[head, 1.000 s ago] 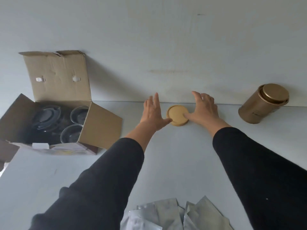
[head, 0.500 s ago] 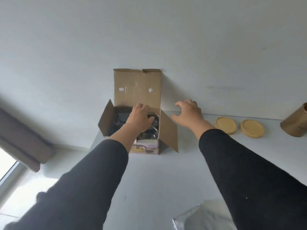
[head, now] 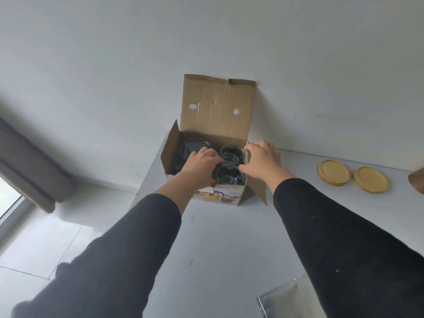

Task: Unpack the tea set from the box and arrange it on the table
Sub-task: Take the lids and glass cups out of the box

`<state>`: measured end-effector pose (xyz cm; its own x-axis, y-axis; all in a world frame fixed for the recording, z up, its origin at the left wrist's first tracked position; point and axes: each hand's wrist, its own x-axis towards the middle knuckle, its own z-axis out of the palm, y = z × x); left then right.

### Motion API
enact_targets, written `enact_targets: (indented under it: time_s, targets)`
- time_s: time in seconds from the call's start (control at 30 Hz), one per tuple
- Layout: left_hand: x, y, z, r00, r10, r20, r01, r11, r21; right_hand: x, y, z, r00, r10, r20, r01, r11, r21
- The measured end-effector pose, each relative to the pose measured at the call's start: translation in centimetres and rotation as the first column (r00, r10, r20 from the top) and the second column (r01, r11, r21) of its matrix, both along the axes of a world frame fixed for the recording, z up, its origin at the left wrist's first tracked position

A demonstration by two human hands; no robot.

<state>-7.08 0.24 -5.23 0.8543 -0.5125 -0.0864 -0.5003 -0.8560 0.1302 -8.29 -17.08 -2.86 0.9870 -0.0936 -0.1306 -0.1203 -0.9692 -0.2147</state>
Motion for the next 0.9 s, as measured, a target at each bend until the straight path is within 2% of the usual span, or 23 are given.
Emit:
enact_targets:
  time_s: [0.1,0.33,0.53,0.63,0.9]
  targets:
    - [0.5,-0.2,-0.6,0.998,-0.036,0.044,0.032,0.996,0.081,0.8,0.0,-0.4,1.000,0.002,-0.022,-0.002,0.999,-0.033]
    - [0.6,-0.1,-1.7,0.998,-0.020,0.056,0.017,0.999,0.050,2.2,-0.3,-0.2,0.996,0.022,-0.091,-0.029,0.997,-0.071]
    - [0.7,-0.3,-2.1,0.998,-0.007,0.059,0.001,0.995,0.098,1.9,0.1,0.4,0.944,0.089,-0.317,-0.118,0.990,-0.072]
    - [0.7,-0.3,-2.0,0.998,-0.002,0.057,-0.005,0.994,0.110,1.9,0.5,0.4,0.922,0.079,-0.380,-0.132,0.985,-0.115]
    - [0.5,-0.3,-2.1,0.999,0.008,0.051,-0.014,0.993,0.115,1.1,1.7,-1.3,0.926,0.028,-0.377,-0.094,0.983,-0.158]
